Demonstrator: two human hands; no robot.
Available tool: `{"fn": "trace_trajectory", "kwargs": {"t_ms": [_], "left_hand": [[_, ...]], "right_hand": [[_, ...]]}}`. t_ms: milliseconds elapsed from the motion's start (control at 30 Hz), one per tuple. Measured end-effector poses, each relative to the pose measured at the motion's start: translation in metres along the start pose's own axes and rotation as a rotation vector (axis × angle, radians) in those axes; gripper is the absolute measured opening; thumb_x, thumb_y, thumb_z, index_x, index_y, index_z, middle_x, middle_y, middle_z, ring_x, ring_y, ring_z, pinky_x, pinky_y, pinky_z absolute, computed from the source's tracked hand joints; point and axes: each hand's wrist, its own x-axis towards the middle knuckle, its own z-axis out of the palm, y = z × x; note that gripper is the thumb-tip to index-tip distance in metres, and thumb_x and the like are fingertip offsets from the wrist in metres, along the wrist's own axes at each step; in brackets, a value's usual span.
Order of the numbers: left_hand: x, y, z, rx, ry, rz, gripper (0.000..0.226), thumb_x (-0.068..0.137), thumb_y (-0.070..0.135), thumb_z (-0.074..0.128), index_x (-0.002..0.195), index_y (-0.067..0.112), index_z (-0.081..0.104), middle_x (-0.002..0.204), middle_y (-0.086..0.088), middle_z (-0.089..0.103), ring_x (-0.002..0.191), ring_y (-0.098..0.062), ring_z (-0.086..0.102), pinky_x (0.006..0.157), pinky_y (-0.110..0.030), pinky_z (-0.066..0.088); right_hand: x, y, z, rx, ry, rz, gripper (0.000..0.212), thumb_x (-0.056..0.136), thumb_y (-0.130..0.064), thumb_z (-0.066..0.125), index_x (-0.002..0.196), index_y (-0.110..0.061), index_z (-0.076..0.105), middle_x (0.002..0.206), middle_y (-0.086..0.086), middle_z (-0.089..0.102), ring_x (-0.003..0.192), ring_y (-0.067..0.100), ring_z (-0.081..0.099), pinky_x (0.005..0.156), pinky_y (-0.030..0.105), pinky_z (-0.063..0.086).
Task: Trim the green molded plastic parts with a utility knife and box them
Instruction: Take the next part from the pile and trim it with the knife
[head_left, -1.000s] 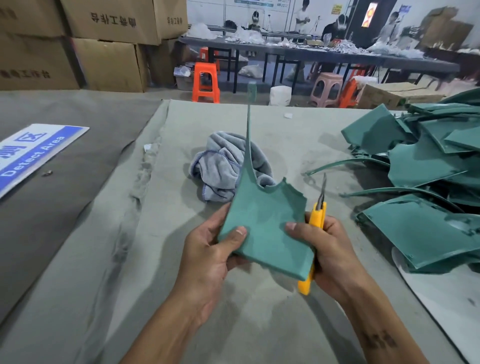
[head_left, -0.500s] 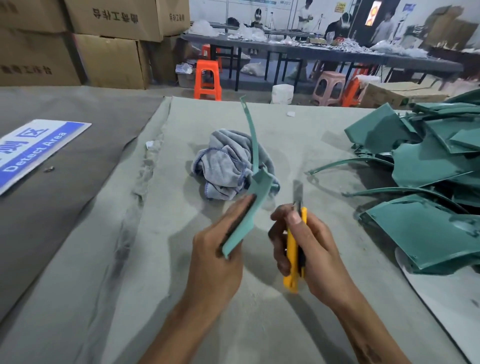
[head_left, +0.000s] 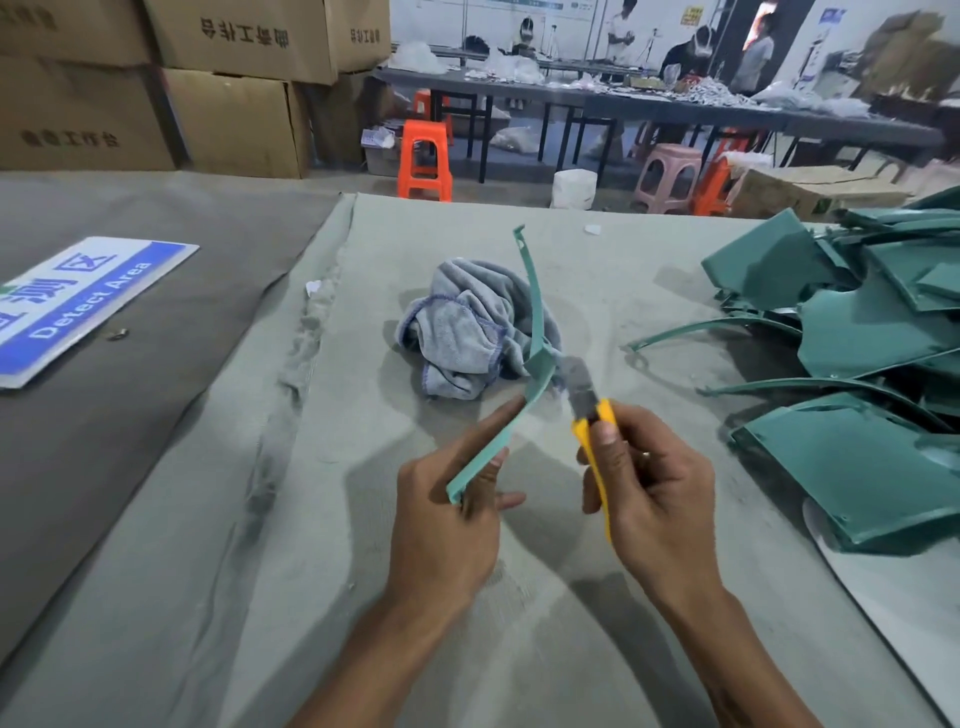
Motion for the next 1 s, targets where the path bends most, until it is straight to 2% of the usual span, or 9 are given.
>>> {"fn": "trace_trajectory", "kwargs": {"t_ms": [67, 167, 367, 467, 567, 667, 767, 867, 1000], "left_hand": [[0.002, -0.004, -0.002, 0.036, -0.014, 0.004, 0.06, 0.102, 0.004, 0.058, 0.111, 0.062, 0.069, 0.099, 0.017, 0.076, 0.091, -0.024, 0.077, 0.068, -0.026, 0.062], [0.001, -0.005, -0.004, 0.084, -0.034, 0.069, 0.072, 0.096, -0.011, 0.052, 0.119, 0.055, 0.069, 0.106, 0.019, 0.076, 0.096, -0.018, 0.076, 0.072, -0.03, 0.064], [0.002, -0.004, -0.007, 0.149, -0.027, 0.134, 0.07, 0.091, 0.001, 0.053, 0.114, 0.065, 0.066, 0.108, 0.029, 0.073, 0.091, -0.008, 0.076, 0.068, -0.019, 0.06], [0.006, -0.004, -0.013, 0.223, -0.013, 0.157, 0.075, 0.086, -0.001, 0.054, 0.117, 0.067, 0.063, 0.109, 0.028, 0.073, 0.097, -0.002, 0.073, 0.07, -0.028, 0.064], [0.008, -0.003, -0.02, 0.327, -0.009, 0.184, 0.079, 0.078, 0.002, 0.054, 0.123, 0.067, 0.058, 0.114, 0.029, 0.071, 0.102, -0.002, 0.072, 0.078, -0.036, 0.064], [0.008, -0.001, -0.021, 0.321, 0.016, 0.198, 0.059, 0.089, 0.017, 0.061, 0.12, 0.068, 0.059, 0.1, 0.028, 0.072, 0.078, -0.003, 0.075, 0.064, -0.03, 0.064], [0.009, -0.001, -0.016, 0.302, 0.079, 0.174, 0.026, 0.097, 0.042, 0.06, 0.115, 0.06, 0.065, 0.087, 0.015, 0.073, 0.063, -0.006, 0.073, 0.056, -0.033, 0.063], [0.008, -0.003, -0.015, 0.308, 0.083, 0.117, 0.029, 0.095, 0.038, 0.059, 0.123, 0.045, 0.063, 0.088, 0.012, 0.074, 0.061, -0.008, 0.072, 0.062, -0.034, 0.063], [0.007, 0.0, -0.013, 0.419, 0.11, 0.181, 0.019, 0.095, 0.029, 0.062, 0.112, 0.021, 0.066, 0.063, 0.008, 0.063, 0.046, 0.005, 0.051, 0.049, -0.011, 0.042]], "right_hand": [[0.001, 0.0, -0.006, 0.001, 0.029, -0.068, 0.017, 0.107, -0.022, 0.058, 0.104, -0.012, 0.071, 0.063, 0.004, 0.062, 0.046, 0.022, 0.059, 0.045, 0.04, 0.048], [0.001, -0.001, -0.009, 0.016, -0.136, -0.216, 0.023, 0.106, -0.031, 0.059, 0.103, -0.013, 0.074, 0.071, -0.012, 0.066, 0.052, 0.014, 0.061, 0.048, 0.03, 0.047], [0.003, 0.009, -0.008, -0.261, 0.133, -0.129, 0.031, 0.104, -0.036, 0.058, 0.114, -0.013, 0.075, 0.076, -0.008, 0.068, 0.055, 0.013, 0.061, 0.05, 0.037, 0.05], [0.0, 0.009, -0.011, -0.251, -0.034, -0.321, 0.025, 0.104, -0.029, 0.062, 0.12, -0.016, 0.076, 0.086, -0.011, 0.07, 0.06, 0.007, 0.06, 0.051, 0.03, 0.048], [0.003, 0.009, 0.0, -0.269, 0.051, -0.198, 0.032, 0.104, -0.035, 0.06, 0.127, -0.018, 0.074, 0.082, -0.017, 0.069, 0.058, 0.005, 0.062, 0.051, 0.029, 0.051], [0.004, 0.007, -0.003, -0.258, 0.241, -0.13, 0.037, 0.104, -0.036, 0.059, 0.133, -0.016, 0.066, 0.083, -0.008, 0.072, 0.063, 0.0, 0.065, 0.057, 0.023, 0.054], [-0.002, -0.001, -0.002, -0.171, 0.124, -0.304, 0.029, 0.103, -0.021, 0.062, 0.129, -0.009, 0.068, 0.084, 0.005, 0.073, 0.062, 0.014, 0.065, 0.054, 0.029, 0.052], [-0.013, -0.011, 0.015, -0.135, 0.023, -0.402, 0.027, 0.105, -0.021, 0.061, 0.122, -0.005, 0.073, 0.087, 0.009, 0.073, 0.066, 0.017, 0.065, 0.058, 0.027, 0.051], [-0.021, -0.015, 0.028, -0.227, -0.026, -0.436, 0.027, 0.108, -0.029, 0.055, 0.108, -0.011, 0.074, 0.081, -0.001, 0.063, 0.065, 0.01, 0.052, 0.064, 0.012, 0.039]]}}
